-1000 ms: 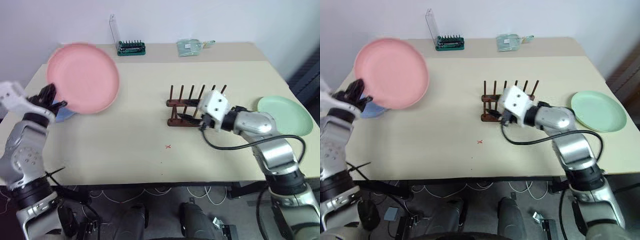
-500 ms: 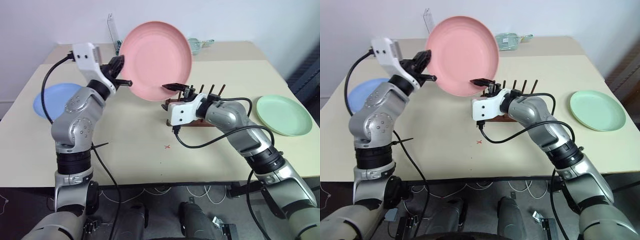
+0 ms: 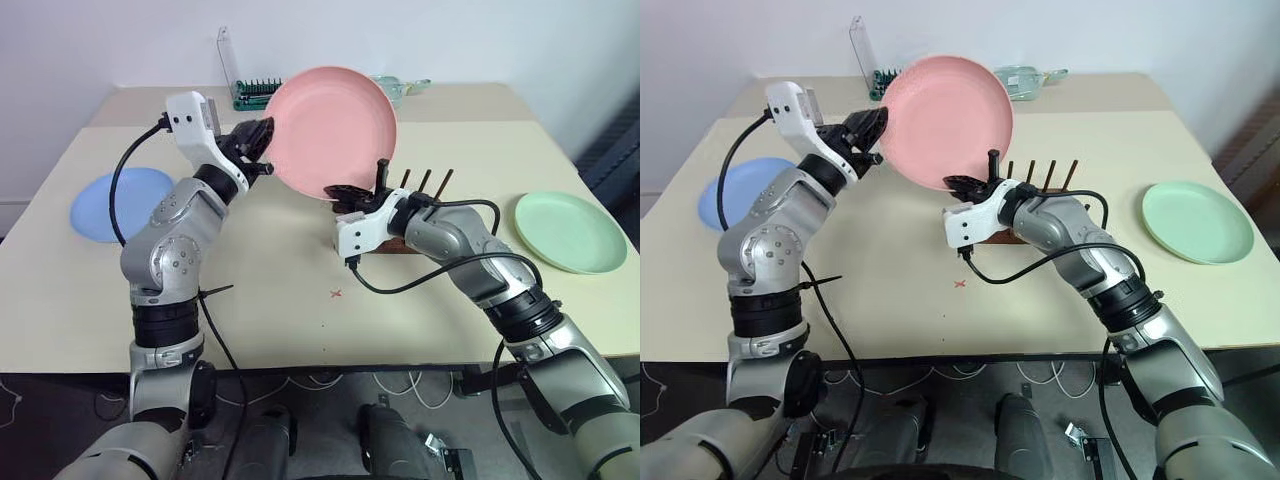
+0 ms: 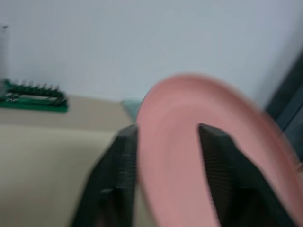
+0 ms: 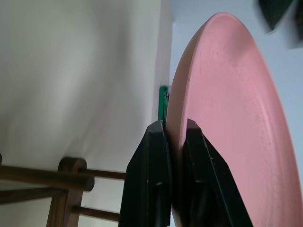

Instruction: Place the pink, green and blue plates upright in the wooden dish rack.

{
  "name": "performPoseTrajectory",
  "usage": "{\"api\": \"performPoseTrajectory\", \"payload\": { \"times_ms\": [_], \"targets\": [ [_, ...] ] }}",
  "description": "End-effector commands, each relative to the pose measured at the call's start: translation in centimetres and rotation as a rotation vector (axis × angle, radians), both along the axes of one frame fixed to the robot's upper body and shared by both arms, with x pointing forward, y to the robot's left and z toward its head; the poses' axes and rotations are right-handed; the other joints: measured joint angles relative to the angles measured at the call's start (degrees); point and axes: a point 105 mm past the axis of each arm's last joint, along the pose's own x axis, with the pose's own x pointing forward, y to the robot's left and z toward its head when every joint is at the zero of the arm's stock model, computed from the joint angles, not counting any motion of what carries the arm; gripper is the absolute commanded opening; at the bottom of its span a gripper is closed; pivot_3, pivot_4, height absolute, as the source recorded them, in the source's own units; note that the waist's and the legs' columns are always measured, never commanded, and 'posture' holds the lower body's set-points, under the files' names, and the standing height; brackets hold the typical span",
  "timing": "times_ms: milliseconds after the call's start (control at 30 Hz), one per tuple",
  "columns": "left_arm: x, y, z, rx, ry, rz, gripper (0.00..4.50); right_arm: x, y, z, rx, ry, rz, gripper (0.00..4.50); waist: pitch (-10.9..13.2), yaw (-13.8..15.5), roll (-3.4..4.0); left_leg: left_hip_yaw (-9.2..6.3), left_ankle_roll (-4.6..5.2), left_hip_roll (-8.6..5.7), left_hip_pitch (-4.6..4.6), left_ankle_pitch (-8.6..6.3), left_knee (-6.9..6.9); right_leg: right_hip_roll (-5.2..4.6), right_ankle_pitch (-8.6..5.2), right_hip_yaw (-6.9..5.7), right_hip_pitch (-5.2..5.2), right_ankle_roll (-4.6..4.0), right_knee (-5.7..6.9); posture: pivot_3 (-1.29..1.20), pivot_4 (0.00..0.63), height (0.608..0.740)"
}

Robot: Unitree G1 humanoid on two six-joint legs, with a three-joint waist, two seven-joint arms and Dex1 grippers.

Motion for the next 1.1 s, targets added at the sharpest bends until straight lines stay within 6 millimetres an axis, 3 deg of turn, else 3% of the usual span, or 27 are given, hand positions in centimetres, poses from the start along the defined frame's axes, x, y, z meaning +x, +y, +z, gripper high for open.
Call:
{"api": "performPoseTrajectory", "payload": {
  "times_ms": [33, 100, 200, 333, 433, 533, 733, 1100],
  "targets": [
    [-0.6, 3.3, 3.8, -0.160, -0.120, 0.114, 3.97, 0.3, -2.0, 3.1, 0.082, -0.096, -0.050, 0.00, 0.00, -0.13, 0.00, 0.00, 0.00, 0.00, 0.01, 0.00, -0.01, 0.00, 0.00, 0.00, 0.00, 0.00, 0.00, 0.00, 0.150, 0.740],
    [-0.2, 5.2, 4.0, -0.246, -0.111, 0.171, 3.97, 0.6, -3.5, 3.9, 0.145, -0.087, -0.095, 0.00, 0.00, -0.12, 0.00, 0.01, -0.01, 0.01, 0.02, 0.00, -0.03, 0.00, 0.00, 0.00, -0.02, 0.00, 0.01, 0.00, 0.150, 0.740],
    [-0.2, 6.5, 3.3, -0.105, -0.128, 0.219, 3.97, -0.2, -7.6, 6.8, 0.494, 0.040, -0.136, 0.00, 0.00, -0.07, 0.00, 0.02, 0.00, 0.01, 0.03, 0.00, -0.03, 0.00, 0.00, 0.01, 0.02, 0.00, -0.01, 0.00, 0.150, 0.740],
    [-0.4, 5.3, -0.2, 0.226, -0.107, 0.142, 3.97, -2.2, -10.2, 10.1, 0.969, 0.307, -0.034, 0.00, 0.04, -0.22, 0.06, 0.02, 0.03, 0.01, 0.03, -0.01, -0.08, 0.00, 0.00, 0.02, 0.02, -0.01, -0.01, 0.00, 0.150, 0.740],
    [-1.5, 3.8, -4.1, 0.397, -0.036, -0.043, 3.97, -3.8, -11.2, 11.6, 1.170, 0.507, 0.074, 0.00, 0.06, -0.18, 0.12, -0.02, 0.28, 0.02, 0.03, -0.15, -0.05, 0.01, 0.03, 0.01, 0.03, -0.06, 0.03, 0.00, 0.150, 0.740],
    [-3.3, 2.8, -7.0, 0.492, 0.005, -0.208, 3.97, -4.9, -11.7, 11.2, 1.227, 0.651, 0.113, 0.00, 0.07, -0.34, 0.15, -0.02, 0.32, 0.05, 0.05, -0.18, -0.12, 0.02, 0.02, 0.01, 0.02, -0.09, 0.01, 0.00, 0.150, 0.740],
    [-5.5, 1.9, -11.4, 0.622, 0.086, -0.395, 3.97, -4.9, -12.6, 8.9, 1.365, 0.867, 0.080, 0.00, 0.14, -0.12, 0.27, 0.03, 0.34, 0.06, 0.04, -0.19, -0.11, 0.00, 0.01, 0.01, 0.00, -0.11, 0.00, 0.00, 0.150, 0.740],
    [-6.3, 2.0, -13.8, 0.603, 0.145, -0.420, 3.97, -3.6, -14.1, 7.8, 1.613, 1.027, 0.048, 0.00, 0.16, -0.16, 0.31, 0.05, 0.36, 0.07, 0.03, -0.20, -0.11, -0.01, 0.02, 0.02, -0.02, -0.10, 0.00, 0.00, 0.150, 0.740]
  ]
}}
